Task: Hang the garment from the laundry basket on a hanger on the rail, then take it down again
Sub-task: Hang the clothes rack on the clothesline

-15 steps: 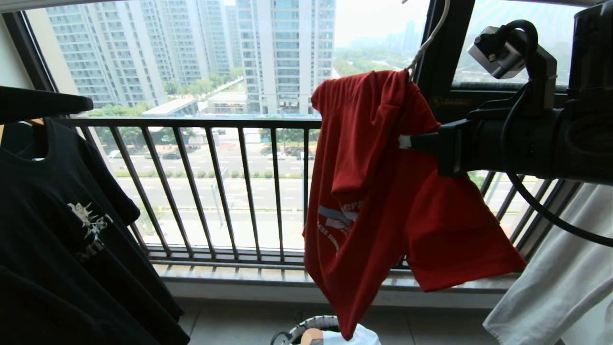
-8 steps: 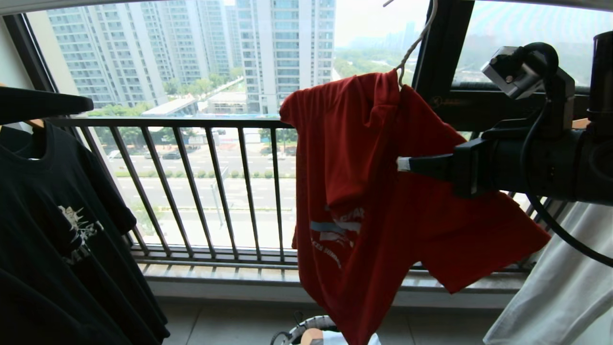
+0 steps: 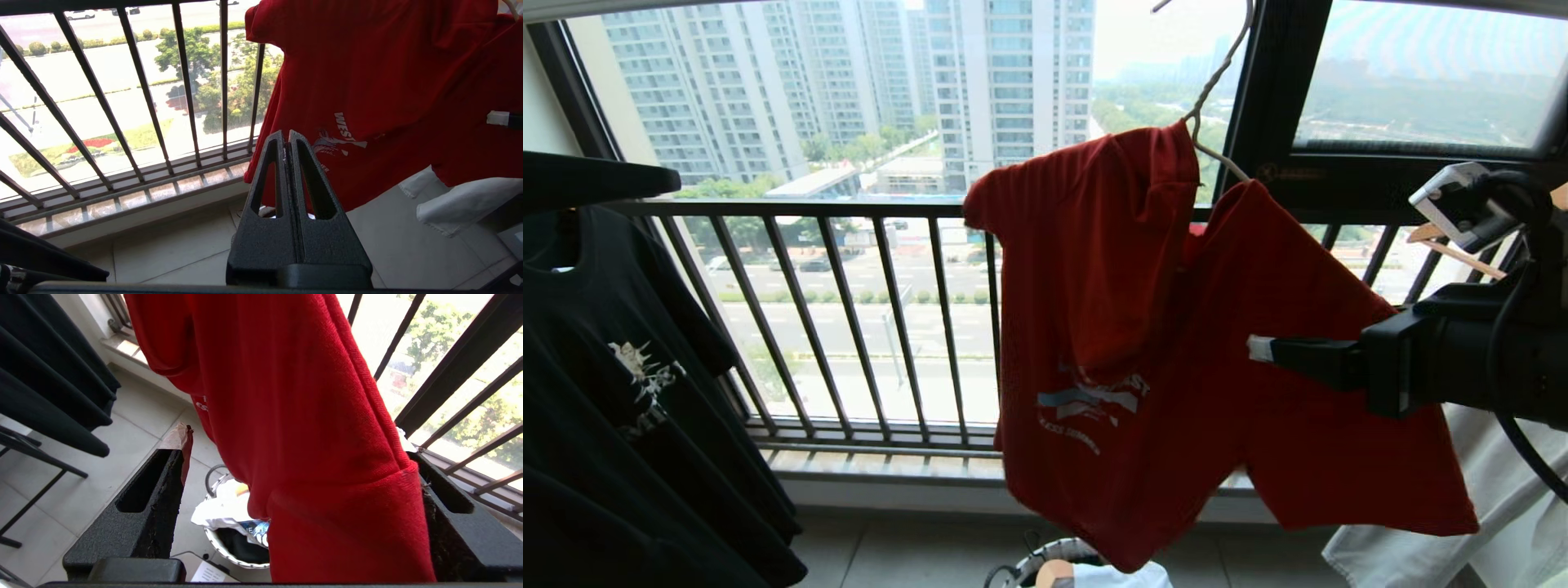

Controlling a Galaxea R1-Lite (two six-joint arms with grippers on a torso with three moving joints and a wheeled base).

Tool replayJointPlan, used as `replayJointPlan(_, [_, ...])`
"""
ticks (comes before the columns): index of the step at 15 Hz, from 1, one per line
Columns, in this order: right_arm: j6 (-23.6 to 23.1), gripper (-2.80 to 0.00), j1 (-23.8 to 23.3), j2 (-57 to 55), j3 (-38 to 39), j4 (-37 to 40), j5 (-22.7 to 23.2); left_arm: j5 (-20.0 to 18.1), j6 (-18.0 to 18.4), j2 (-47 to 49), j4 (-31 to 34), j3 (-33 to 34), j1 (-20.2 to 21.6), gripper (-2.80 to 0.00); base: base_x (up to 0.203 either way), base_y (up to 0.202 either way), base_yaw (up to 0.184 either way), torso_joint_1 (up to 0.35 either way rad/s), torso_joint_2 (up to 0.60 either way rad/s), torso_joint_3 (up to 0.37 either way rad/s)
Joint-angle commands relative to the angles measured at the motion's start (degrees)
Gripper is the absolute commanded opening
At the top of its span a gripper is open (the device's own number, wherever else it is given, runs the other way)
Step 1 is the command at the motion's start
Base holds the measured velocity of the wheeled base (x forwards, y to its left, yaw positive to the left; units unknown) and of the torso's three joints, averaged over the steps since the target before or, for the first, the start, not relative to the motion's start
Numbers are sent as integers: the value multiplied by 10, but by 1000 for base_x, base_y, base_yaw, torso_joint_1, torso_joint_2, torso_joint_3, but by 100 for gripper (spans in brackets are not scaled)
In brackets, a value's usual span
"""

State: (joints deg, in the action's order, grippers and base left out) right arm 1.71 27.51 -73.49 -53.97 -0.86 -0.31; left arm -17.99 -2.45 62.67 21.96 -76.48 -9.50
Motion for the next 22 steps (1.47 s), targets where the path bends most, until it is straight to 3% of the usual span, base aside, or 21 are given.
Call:
replayJointPlan(1, [0, 0, -21, 11, 38, -31, 1, -1, 0, 0, 1, 0, 0, -280, 0, 0, 0, 0, 0, 0])
replayJointPlan(16, [-3, 0, -84, 84, 126, -32, 17, -2, 0, -1, 1, 1, 0, -280, 0, 0, 0, 0, 0, 0])
replayJointPlan(22, [-2, 0, -100, 210, 110, 73, 15, -5, 5, 3, 2, 5, -19, -280, 0, 0, 0, 0, 0, 0])
